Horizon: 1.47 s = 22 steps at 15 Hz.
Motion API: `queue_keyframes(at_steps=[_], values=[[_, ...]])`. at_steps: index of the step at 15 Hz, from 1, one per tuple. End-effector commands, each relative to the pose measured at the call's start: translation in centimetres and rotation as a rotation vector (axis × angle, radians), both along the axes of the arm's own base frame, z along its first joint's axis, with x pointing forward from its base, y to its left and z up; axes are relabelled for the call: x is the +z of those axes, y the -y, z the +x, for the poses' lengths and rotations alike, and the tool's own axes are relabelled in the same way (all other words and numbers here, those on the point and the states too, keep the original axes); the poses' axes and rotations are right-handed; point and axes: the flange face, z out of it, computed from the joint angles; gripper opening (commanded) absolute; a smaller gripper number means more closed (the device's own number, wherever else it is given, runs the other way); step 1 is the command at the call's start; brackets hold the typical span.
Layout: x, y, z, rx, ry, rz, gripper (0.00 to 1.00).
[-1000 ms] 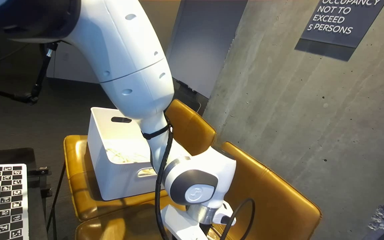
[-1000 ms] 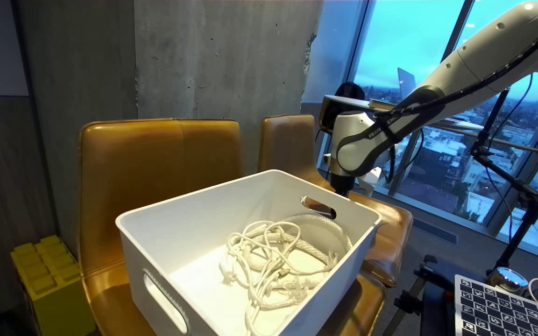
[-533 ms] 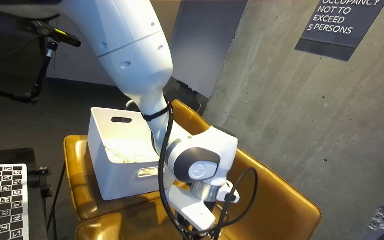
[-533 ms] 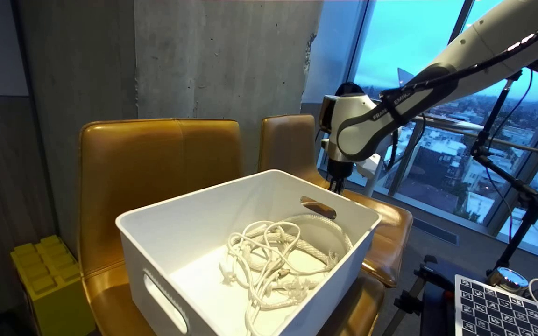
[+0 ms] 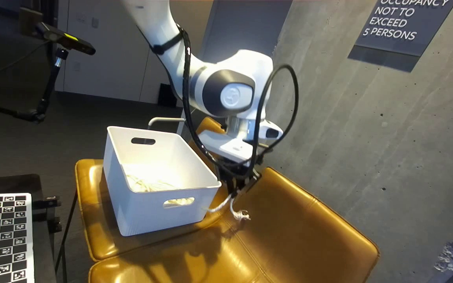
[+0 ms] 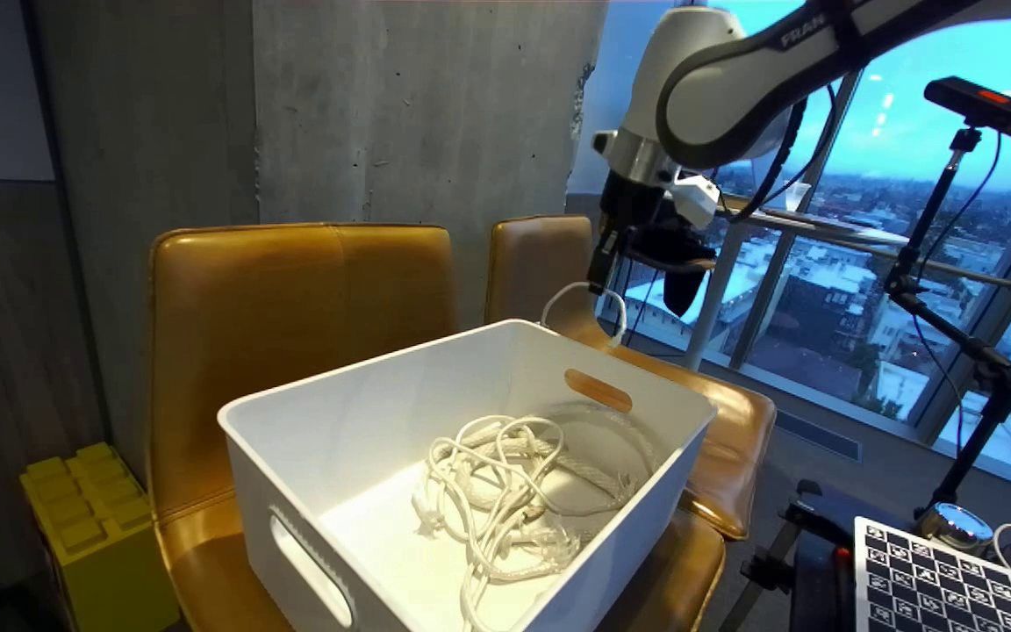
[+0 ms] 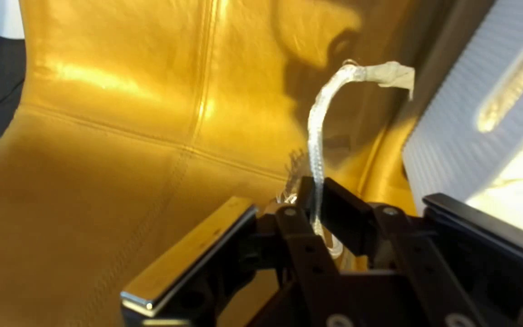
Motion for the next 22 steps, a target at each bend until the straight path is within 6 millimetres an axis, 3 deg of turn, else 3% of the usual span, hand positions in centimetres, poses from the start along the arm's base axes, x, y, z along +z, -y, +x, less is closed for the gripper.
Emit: queue_keyframes(at_steps=[1, 3, 6, 9, 12, 15, 20, 21, 22], values=[[6.4, -6.8, -1.9, 0.055, 0.047, 0.009, 0.03], [9.3, -11.6, -2.7, 0.097, 0.072, 0.016, 0.03], [11.6, -19.2, -5.5, 0.143, 0.066, 0.021, 0.03], [11.5, -25.6, -9.3, 0.167, 0.033, 0.018, 0.03], [10.8, -29.6, -13.5, 0.188, 0.0, 0.03, 0.03], [9.6, -29.5, -14.9, 0.186, -0.02, 0.022, 0.03], [8.7, -25.1, -14.6, 0.143, -0.042, 0.033, 0.03], [8.6, -24.4, -14.5, 0.136, -0.043, 0.035, 0.08], [8.5, -23.9, -14.4, 0.129, -0.044, 0.041, 0.35]])
